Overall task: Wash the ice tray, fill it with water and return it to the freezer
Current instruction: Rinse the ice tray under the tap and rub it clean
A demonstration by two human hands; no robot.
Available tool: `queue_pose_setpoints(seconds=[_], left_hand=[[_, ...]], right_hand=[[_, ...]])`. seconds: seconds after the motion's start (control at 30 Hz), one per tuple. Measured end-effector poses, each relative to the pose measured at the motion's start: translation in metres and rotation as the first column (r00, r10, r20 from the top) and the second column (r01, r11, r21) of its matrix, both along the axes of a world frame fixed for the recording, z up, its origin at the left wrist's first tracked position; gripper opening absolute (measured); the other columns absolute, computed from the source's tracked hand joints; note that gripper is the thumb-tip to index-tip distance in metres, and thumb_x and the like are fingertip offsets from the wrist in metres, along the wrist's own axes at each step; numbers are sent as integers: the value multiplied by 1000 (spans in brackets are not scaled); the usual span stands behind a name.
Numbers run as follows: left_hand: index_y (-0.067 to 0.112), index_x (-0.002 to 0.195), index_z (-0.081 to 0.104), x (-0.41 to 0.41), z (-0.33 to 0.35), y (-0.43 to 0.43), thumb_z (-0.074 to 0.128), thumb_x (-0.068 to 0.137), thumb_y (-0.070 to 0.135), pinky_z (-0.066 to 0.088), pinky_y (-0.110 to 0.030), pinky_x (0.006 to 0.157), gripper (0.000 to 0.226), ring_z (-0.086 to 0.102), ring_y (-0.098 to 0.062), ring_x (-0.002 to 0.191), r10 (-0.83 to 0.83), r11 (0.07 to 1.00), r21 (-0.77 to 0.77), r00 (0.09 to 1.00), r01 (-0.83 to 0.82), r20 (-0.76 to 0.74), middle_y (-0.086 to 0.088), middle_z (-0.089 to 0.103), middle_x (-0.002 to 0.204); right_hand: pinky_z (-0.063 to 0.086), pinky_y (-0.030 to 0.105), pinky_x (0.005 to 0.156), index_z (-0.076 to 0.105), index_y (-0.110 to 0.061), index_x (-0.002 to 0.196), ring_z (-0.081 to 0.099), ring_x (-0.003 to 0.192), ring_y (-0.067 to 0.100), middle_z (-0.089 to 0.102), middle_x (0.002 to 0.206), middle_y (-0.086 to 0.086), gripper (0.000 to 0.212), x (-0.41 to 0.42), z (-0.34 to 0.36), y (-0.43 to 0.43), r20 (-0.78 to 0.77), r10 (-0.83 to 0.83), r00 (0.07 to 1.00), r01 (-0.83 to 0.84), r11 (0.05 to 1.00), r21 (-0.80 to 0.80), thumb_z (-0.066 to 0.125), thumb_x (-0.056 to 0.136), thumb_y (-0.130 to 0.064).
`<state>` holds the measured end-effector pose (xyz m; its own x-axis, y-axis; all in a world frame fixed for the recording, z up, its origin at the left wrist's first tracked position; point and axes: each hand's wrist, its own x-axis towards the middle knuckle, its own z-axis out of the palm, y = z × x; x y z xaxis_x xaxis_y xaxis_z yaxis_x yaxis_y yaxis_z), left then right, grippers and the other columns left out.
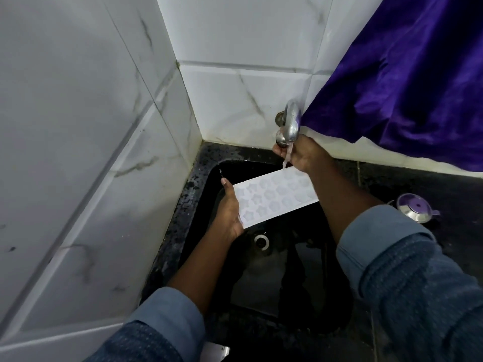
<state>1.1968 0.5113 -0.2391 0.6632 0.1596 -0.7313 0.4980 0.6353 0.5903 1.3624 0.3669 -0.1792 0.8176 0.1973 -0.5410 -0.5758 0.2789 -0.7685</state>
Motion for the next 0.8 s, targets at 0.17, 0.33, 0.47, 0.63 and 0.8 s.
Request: queue_pose_setpoints(seconds=[0.17,0.33,0.47,0.63,0.8], left_hand=[[13,136,71,-23,-6,6,21,92,90,64,-51,87,102,77,-36,113,29,999,-32,1000,-29,-5,-17,78,125],[13,133,72,-46,-14,2,18,89,93,68,-46,70,106,81,-34,102,69,993,-93,998,-68,5,-16,81,119],[9,142,67,-63,-10,-16,19,86,97,56,-59,107,115,72,-39,123,80,984,-165,995,-70,59,-20,74,134],[6,132,70,-83,-7,-35,27,83,96,65,-47,93,112,78,-33,113,131,975,-187,991,-124,25,-20,77,128],[11,138,70,-97,4,-33,13,80,100,63,-51,93,120,74,-39,119,112,970,-226,990,-91,83,-21,73,135]], right_hand=[[54,48,83,70,0,103,63,78,29,66,85,15,23,-23,-7,-25,291,313,904,-31,727,-686,52,102,-13],[29,49,122,53,2,143,41,146,42,48,152,27,45,-109,-56,-46,224,783,580,69,227,-971,40,112,-27],[-10,41,129,5,0,165,-7,161,32,-4,173,20,75,-178,-77,-32,56,884,465,-6,66,-998,25,112,-49],[-7,40,130,2,-11,167,-18,159,18,-7,173,8,79,-233,-78,-19,114,993,40,-1,114,-993,13,107,-62],[-5,40,130,-6,-11,166,-15,160,21,-13,173,8,93,-200,-57,-47,21,989,147,12,20,-1000,2,97,-73]])
